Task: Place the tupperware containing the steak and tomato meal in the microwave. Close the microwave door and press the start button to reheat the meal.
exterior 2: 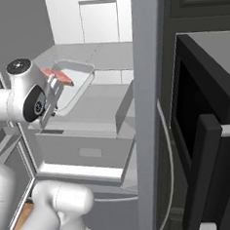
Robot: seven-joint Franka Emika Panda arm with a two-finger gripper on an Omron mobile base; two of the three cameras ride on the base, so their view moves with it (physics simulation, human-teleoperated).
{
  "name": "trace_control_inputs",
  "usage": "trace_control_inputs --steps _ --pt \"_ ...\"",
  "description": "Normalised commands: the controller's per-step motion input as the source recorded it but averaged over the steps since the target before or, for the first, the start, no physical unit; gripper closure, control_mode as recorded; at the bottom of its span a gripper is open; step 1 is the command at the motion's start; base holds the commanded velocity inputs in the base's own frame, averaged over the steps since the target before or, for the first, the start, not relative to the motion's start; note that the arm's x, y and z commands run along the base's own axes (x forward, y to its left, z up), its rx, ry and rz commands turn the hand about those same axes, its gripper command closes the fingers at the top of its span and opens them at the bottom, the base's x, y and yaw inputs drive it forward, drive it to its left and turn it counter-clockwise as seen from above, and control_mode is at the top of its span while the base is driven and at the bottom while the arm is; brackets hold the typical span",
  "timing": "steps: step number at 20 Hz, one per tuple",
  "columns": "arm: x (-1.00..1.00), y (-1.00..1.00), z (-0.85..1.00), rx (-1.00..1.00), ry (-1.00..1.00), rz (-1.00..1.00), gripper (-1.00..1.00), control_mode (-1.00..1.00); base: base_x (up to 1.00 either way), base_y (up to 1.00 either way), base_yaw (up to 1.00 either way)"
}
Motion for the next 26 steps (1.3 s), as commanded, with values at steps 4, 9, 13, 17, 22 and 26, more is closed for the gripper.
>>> trace_control_inputs --steps 4,9,13,17,22,26 --pt "-0.52 -0.02 -0.59 0.00 0.31 0.00 1.00 -1.00 0.00 0.00 0.00" --pt "-0.09 0.00 -0.39 0.00 0.20 0.00 1.00 -1.00 0.00 0.00 0.00" --pt "0.00 0.00 0.00 0.00 0.00 0.00 1.00 1.00 -0.97 0.00 -0.02" --pt "0.00 0.00 0.00 0.00 0.00 0.00 1.00 1.00 -1.00 -0.24 -0.02" --pt "0.00 0.00 0.00 0.00 0.00 0.00 1.00 1.00 -1.00 -0.88 -0.13" --pt "0.00 0.00 0.00 0.00 0.00 0.00 1.00 1.00 -1.00 -1.00 -0.16"
